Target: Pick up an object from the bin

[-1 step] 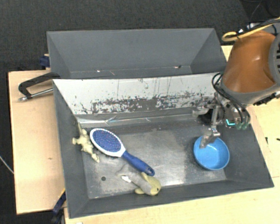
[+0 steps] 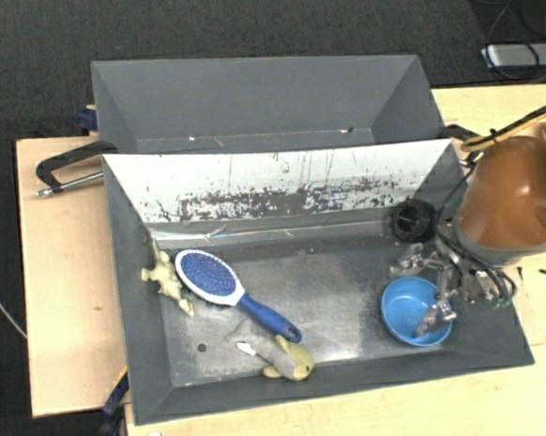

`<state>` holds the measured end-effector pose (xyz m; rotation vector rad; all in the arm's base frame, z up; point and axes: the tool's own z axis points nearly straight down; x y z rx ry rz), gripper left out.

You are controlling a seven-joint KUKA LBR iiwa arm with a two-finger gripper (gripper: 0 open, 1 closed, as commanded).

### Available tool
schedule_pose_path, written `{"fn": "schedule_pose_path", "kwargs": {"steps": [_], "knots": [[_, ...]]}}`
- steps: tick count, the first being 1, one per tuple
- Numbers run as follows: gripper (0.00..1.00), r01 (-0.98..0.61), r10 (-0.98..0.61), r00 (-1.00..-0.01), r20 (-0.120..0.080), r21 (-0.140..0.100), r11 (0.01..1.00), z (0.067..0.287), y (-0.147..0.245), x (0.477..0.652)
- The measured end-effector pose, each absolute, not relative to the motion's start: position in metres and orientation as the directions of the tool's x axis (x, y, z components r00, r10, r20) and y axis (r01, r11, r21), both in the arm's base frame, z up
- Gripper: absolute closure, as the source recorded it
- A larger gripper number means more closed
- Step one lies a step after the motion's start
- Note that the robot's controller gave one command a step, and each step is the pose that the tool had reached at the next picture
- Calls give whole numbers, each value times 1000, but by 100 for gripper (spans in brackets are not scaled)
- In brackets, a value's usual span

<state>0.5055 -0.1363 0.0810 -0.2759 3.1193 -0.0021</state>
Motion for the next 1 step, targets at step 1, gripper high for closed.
{"fn": "schedule_pose_path", "kwargs": {"steps": [1], "knots": [[0,-682,-682,-731,-6,-3,731,101,-99,496]]}}
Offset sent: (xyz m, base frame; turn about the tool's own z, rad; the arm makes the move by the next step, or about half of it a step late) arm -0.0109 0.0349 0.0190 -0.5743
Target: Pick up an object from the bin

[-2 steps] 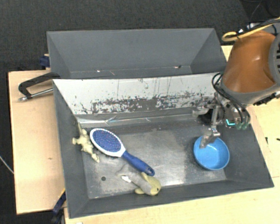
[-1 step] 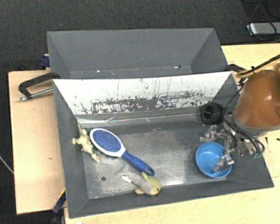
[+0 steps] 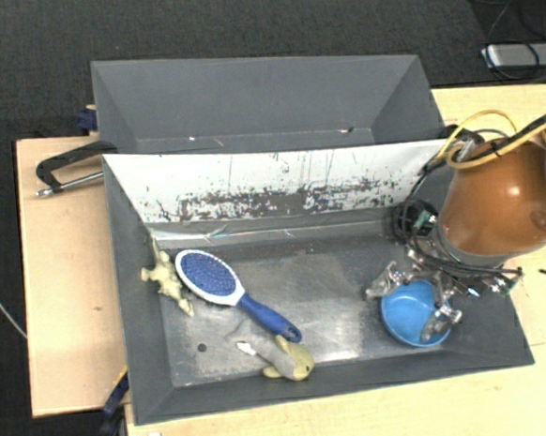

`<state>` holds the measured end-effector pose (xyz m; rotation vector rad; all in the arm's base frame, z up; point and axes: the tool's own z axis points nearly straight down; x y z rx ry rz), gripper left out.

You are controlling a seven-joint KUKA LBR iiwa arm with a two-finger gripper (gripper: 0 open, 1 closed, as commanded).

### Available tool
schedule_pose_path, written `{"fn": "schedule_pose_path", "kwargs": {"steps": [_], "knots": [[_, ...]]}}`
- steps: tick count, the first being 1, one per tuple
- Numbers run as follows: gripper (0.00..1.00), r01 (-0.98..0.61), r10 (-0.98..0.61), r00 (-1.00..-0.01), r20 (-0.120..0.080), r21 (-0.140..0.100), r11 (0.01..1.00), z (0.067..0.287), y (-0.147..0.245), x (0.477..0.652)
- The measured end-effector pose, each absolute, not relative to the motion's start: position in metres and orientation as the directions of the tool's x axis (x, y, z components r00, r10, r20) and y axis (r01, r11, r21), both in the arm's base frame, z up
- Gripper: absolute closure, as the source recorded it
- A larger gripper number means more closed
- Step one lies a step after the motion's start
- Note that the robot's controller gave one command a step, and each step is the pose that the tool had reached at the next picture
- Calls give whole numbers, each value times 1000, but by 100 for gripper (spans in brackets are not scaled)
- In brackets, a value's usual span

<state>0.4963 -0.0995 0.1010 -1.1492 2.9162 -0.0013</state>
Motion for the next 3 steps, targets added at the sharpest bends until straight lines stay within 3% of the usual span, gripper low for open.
{"fn": "schedule_pose_path", "kwargs": {"steps": [1,2,3], "knots": [[0,-998,-998,61,-32,-2,-61,100,-131,509],[0,-940,-940,339,-26,-28,-339,94,-121,506],[0,-589,-590,808,4,-14,-808,77,-94,497]]}}
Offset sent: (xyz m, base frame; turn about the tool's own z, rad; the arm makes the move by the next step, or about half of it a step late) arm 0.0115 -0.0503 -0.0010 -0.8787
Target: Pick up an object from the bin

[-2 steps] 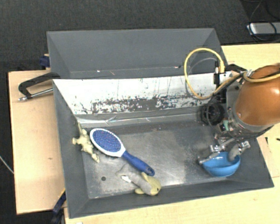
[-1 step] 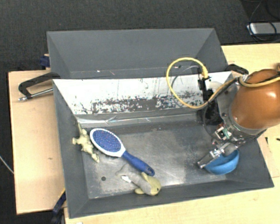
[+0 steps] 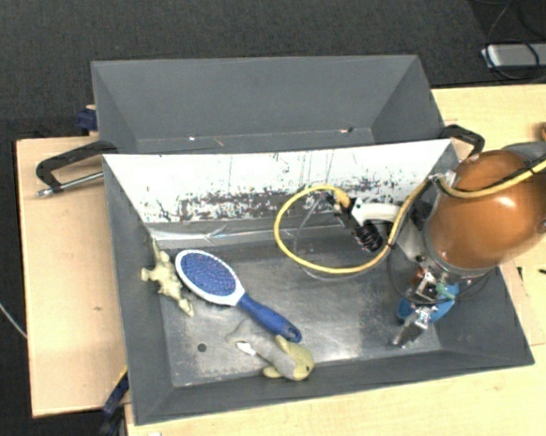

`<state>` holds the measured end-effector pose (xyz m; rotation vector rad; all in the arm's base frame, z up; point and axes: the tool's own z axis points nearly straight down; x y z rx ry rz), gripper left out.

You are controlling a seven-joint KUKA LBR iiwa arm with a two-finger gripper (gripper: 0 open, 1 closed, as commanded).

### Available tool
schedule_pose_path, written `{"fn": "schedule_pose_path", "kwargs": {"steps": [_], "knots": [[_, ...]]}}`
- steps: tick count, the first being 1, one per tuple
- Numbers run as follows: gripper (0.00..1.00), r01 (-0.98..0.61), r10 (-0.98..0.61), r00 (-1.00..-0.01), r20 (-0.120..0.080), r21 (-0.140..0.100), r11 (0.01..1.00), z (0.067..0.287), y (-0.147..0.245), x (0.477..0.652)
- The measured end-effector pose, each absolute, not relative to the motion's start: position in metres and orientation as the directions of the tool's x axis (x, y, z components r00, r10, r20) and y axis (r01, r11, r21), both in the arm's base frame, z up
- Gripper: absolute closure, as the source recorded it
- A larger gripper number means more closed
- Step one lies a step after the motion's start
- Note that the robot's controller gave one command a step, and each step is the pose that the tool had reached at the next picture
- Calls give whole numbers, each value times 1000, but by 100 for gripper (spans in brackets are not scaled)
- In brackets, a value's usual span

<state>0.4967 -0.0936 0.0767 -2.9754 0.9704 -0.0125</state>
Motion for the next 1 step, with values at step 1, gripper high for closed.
{"fn": "schedule_pose_path", "kwargs": {"steps": [1], "knots": [[100,-589,-589,808,4,-20,-808,78,-91,498]]}}
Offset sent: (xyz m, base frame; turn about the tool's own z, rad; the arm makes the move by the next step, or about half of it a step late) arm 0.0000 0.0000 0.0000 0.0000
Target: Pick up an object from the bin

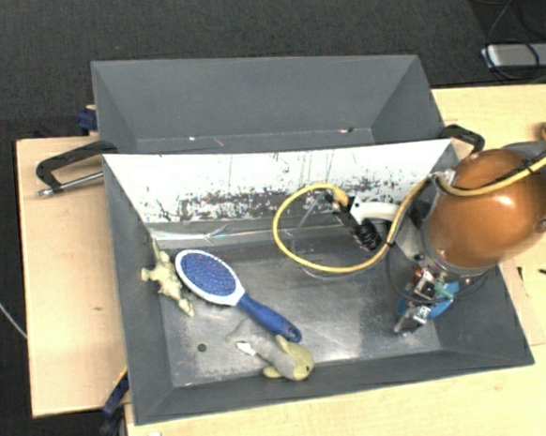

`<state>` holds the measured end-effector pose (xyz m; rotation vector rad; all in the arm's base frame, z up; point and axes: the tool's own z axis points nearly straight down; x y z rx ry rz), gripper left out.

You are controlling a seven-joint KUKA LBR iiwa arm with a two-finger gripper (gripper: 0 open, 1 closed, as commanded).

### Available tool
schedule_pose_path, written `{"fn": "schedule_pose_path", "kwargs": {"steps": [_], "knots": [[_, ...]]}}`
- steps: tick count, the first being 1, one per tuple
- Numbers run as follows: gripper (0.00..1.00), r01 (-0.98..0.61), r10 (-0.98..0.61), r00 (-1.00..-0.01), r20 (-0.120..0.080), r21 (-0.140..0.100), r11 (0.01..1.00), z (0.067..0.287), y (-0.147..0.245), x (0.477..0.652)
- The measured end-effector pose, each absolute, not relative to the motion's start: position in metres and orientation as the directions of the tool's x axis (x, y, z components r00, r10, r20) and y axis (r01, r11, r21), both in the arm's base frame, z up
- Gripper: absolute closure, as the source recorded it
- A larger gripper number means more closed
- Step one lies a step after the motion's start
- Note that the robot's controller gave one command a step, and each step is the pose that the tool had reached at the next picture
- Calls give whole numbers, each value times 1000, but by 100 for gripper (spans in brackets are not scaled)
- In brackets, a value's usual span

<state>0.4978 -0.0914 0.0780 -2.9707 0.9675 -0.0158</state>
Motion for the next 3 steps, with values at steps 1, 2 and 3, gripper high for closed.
{"fn": "schedule_pose_path", "kwargs": {"steps": [1,2,3], "knots": [[100,-588,-588,809,2,-13,-808,92,-86,500],[100,-591,-591,806,3,-6,-806,132,-85,501],[100,-595,-595,804,3,-5,-804,161,-83,503]]}}
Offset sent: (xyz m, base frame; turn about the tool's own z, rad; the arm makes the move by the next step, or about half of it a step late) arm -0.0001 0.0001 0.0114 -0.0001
